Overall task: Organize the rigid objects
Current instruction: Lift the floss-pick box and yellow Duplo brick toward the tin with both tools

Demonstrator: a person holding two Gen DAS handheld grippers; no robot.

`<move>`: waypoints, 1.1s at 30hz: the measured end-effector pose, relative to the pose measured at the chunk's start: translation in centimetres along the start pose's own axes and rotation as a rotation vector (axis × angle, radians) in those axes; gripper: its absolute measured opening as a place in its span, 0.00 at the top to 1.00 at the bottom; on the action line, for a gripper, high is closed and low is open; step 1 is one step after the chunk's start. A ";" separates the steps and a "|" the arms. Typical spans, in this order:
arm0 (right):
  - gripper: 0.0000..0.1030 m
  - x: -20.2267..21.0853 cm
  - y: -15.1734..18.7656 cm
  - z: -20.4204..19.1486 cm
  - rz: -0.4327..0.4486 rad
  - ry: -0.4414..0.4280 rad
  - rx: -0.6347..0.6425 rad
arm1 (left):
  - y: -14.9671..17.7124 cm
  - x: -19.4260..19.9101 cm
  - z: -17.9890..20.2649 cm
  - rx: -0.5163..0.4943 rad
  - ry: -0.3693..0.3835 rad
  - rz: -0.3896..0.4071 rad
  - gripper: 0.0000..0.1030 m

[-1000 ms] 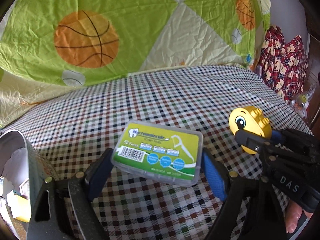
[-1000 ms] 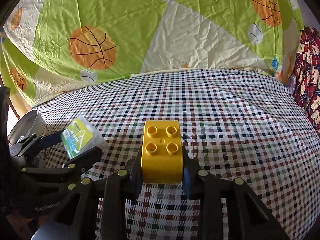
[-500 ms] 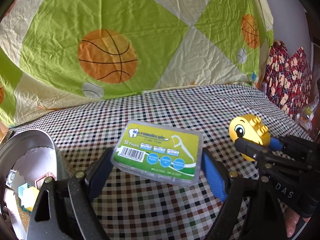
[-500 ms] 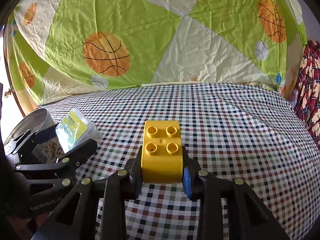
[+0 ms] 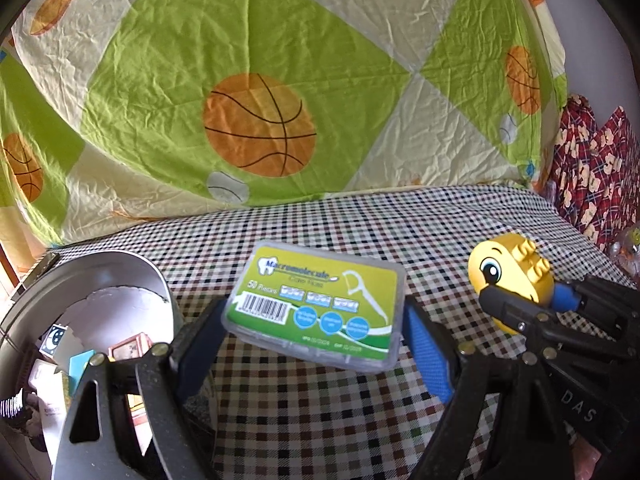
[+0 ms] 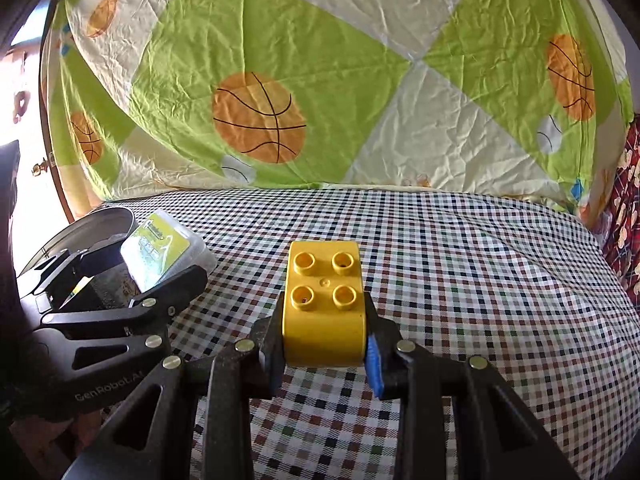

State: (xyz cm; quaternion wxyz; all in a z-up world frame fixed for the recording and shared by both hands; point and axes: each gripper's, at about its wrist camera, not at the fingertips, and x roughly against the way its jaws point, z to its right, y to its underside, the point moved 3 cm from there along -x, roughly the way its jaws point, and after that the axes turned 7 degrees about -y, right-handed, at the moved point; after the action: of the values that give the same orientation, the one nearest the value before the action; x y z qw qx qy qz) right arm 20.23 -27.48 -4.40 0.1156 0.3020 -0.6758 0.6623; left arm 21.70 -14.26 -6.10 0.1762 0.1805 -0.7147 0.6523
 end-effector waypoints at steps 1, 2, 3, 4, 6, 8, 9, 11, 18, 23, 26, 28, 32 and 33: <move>0.67 0.1 0.0 0.0 0.004 0.003 -0.001 | 0.0 0.1 0.0 -0.001 -0.001 0.003 0.17; 0.67 0.1 0.0 0.0 0.006 0.004 -0.001 | 0.0 0.1 -0.1 -0.002 -0.002 0.004 0.17; 0.67 0.1 0.0 0.0 0.010 0.005 0.000 | 0.0 0.2 -0.1 -0.003 -0.005 0.005 0.17; 0.67 0.2 0.0 0.0 0.013 0.005 0.001 | 0.0 0.3 -0.2 -0.004 -0.008 0.007 0.17; 0.67 0.3 0.0 -0.1 0.019 0.003 0.005 | 0.0 0.4 -0.2 -0.007 -0.014 0.008 0.17; 0.67 0.4 0.1 -0.3 0.023 0.000 0.012 | 0.1 0.7 -0.4 -0.008 -0.025 0.010 0.17; 0.67 0.4 0.0 -0.4 0.025 0.000 0.014 | 0.1 0.8 -0.4 -0.009 -0.026 0.011 0.17; 0.67 0.5 0.0 -0.6 0.032 0.001 0.017 | 0.2 1.0 -0.6 -0.007 -0.029 0.014 0.17; 0.67 1.0 0.1 -1.0 0.049 -0.012 0.030 | 0.2 1.3 -1.0 -0.004 -0.039 0.021 0.17; 0.67 1.3 0.3 -1.7 0.058 -0.028 0.046 | 0.4 1.9 -1.4 -0.002 -0.047 0.034 0.17; 0.67 1.5 0.3 -1.9 0.066 -0.024 0.049 | 0.4 2.0 -1.6 -0.001 -0.050 0.036 0.17; 0.67 1.6 0.4 -1.9 0.069 -0.027 0.047 | 0.5 2.1 -1.6 -0.002 -0.051 0.035 0.17; 0.67 1.9 0.4 -1.9 0.080 -0.024 0.049 | 0.6 2.5 -1.9 0.004 -0.056 0.041 0.17; 0.67 1.9 0.4 -1.9 0.083 -0.023 0.050 | 0.7 2.6 -2.0 0.005 -0.057 0.041 0.17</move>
State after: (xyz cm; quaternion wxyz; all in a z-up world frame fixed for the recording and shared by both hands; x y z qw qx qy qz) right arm 18.01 -26.15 -3.45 0.0729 0.2842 -0.6722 0.6798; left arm 19.14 -12.31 -5.27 0.1417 0.1849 -0.7213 0.6522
